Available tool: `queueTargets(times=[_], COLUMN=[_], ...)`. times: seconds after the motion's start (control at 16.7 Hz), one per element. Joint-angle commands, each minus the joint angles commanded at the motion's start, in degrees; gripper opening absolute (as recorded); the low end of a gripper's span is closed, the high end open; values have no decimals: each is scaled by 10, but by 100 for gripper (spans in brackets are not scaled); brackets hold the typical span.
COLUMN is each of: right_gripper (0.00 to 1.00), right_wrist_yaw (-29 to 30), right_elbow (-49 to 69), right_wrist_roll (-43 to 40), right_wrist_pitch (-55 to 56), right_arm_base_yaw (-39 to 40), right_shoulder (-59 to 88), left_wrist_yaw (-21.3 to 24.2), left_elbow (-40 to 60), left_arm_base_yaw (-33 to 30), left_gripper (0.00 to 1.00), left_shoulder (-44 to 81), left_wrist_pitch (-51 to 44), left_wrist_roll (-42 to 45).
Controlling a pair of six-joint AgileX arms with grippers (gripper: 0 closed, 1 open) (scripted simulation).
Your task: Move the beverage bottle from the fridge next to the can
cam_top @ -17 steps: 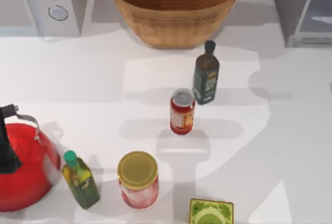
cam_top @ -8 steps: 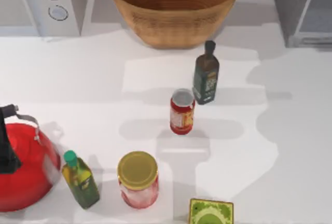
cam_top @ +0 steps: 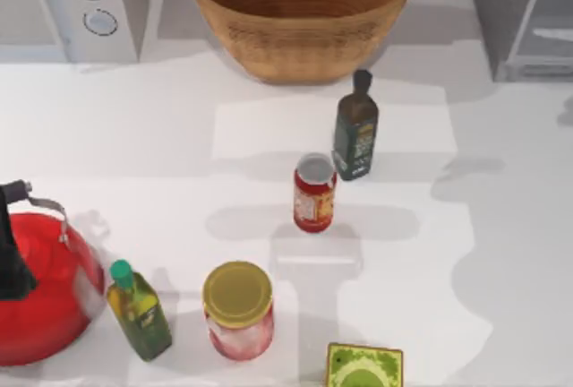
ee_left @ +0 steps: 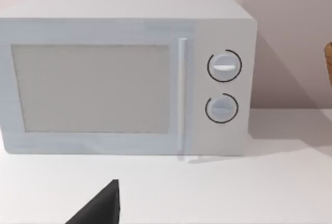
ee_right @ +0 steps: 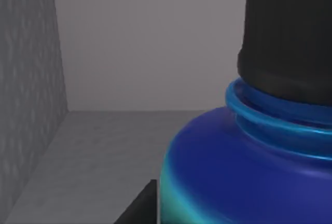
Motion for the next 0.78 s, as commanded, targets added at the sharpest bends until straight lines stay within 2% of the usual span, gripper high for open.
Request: queueTargets(times=[0.24, 0.36, 0.54, 0.78], right_gripper=[0, 0, 0, 0], right_wrist_yaw=[8, 40, 127, 298], right_elbow=[0, -10, -37, -90], right_wrist_roll=[1, 1, 2, 1], right_wrist_pitch=[6, 31, 86, 171], right_arm_base_yaw=[11, 42, 130, 299], right_shoulder=[7, 21, 50, 86], left_wrist_yaw=[0, 0, 0, 0], left_elbow=[0, 0, 0, 0], left_arm_base_yaw=[0, 0, 0, 0], left_gripper=[100, 100, 100, 100], left_shoulder=[0, 0, 0, 0], left_wrist_pitch=[0, 0, 0, 0], left_wrist_roll=[0, 0, 0, 0])
